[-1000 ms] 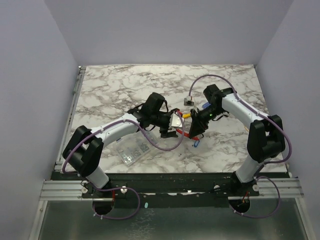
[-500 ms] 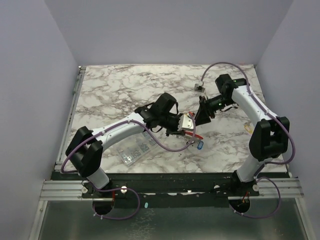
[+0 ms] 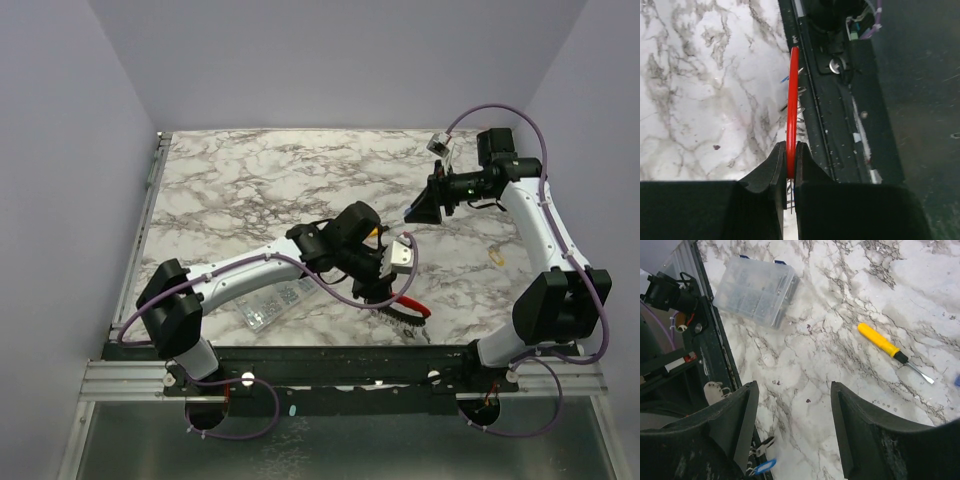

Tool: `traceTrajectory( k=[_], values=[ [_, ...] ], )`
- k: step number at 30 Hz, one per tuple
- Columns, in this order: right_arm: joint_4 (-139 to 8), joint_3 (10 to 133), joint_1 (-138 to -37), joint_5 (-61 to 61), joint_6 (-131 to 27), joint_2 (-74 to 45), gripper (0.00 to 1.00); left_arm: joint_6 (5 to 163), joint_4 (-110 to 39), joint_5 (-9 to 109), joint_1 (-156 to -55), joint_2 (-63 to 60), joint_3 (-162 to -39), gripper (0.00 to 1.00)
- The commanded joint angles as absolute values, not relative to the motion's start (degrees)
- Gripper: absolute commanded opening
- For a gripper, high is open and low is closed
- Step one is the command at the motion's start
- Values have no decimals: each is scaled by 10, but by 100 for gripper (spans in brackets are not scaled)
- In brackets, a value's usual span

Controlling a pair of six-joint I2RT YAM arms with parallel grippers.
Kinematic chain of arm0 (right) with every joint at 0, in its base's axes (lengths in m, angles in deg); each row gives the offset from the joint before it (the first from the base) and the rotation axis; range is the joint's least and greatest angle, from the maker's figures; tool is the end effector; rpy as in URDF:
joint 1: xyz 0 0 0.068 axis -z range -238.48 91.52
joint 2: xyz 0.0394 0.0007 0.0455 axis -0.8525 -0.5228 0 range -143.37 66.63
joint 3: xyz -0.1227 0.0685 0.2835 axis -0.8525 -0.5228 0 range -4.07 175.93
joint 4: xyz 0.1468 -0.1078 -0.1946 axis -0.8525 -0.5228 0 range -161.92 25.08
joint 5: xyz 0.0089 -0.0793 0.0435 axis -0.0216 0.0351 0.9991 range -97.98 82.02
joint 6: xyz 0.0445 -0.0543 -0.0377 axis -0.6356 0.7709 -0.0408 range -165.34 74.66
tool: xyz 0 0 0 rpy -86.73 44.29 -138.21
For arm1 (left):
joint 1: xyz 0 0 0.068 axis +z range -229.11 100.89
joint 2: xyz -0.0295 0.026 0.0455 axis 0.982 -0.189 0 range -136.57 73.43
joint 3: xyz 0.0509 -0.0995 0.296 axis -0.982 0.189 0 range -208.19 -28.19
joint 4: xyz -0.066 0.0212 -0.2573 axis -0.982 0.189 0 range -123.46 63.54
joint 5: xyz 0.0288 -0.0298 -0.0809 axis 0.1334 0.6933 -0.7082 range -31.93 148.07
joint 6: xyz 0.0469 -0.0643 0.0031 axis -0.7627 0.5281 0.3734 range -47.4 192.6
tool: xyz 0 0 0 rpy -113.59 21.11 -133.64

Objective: Remove the keys from the keyring

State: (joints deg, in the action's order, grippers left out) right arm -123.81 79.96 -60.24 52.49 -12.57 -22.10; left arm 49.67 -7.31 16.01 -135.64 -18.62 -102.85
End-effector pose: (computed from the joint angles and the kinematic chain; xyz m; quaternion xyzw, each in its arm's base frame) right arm 0.3135 0.0694 0.3650 -0.3594 0.7691 0.4196 0.3213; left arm 0.1703 -0.3409 0.3185 0.6571 0.5691 -0.4222 0.2571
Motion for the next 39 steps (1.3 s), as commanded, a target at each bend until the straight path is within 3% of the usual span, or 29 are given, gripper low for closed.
traceTrajectory(
  k=[1,8,20,27,33,39],
  values=[
    [-1214,783,-598,510,-147,-210,67,610,-119,117,-1363,-188,-1041,0],
    [-1232,777,-597,510,-132,-220,67,741,-267,140,-1349,-238,-970,0],
    [-1236,756,-588,497,-112,-218,67,893,-484,195,-1231,-303,-893,0],
    [-1237,750,-588,499,-105,-222,67,910,-510,226,-1198,-325,-869,0],
    [-1235,735,-588,496,-95,-217,67,876,-505,147,-1199,-288,-864,0],
    [-1221,738,-588,500,-104,-218,67,747,-378,126,-1272,-216,-897,0]
  ],
)
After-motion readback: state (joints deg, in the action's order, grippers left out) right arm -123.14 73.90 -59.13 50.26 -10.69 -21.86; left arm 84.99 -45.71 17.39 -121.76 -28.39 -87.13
